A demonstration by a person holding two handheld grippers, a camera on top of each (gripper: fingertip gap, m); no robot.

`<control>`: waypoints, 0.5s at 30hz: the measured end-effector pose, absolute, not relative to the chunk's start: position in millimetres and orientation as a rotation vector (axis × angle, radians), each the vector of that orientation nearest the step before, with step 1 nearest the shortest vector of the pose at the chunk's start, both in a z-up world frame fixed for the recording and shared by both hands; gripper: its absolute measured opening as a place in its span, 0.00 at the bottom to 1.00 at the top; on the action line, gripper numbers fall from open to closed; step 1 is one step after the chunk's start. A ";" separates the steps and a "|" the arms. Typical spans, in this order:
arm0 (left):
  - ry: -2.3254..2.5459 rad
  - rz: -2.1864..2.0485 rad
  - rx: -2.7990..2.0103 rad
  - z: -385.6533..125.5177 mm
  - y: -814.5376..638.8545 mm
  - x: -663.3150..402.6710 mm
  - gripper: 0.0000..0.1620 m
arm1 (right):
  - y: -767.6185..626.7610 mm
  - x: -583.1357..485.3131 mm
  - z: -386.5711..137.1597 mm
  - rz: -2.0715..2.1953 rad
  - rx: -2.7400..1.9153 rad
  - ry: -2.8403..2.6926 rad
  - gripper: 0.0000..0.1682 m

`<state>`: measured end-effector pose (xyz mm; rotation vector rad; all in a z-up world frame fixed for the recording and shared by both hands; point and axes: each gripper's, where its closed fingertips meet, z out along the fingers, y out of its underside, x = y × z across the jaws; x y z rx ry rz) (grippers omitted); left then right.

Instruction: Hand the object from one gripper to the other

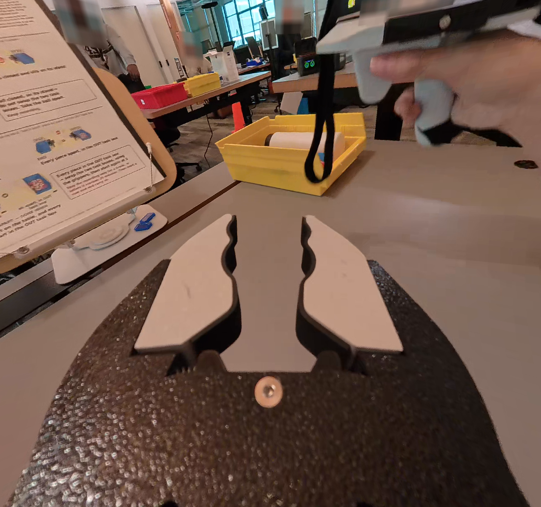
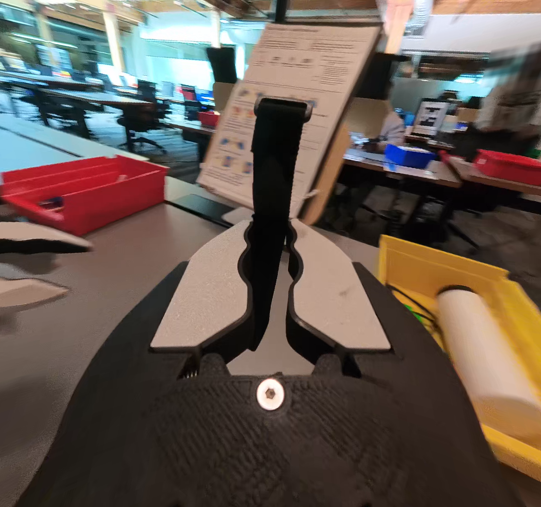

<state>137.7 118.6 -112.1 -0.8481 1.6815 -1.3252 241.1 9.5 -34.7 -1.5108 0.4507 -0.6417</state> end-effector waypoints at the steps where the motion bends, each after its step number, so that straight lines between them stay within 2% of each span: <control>1: 1.688 -1.323 -0.856 -113.1 123.5 136.9 0.25 | -6.1 259.5 -29.4 -0.691 -1.513 0.493 0.12; 6: 1.690 -1.385 -0.933 -115.8 140.9 136.5 0.24 | -51.5 353.3 -36.4 -0.710 -1.734 0.709 0.12; 15: 1.641 -1.427 -0.939 -103.1 174.6 130.7 0.23 | -70.9 452.7 -116.2 -0.545 -2.175 0.992 0.12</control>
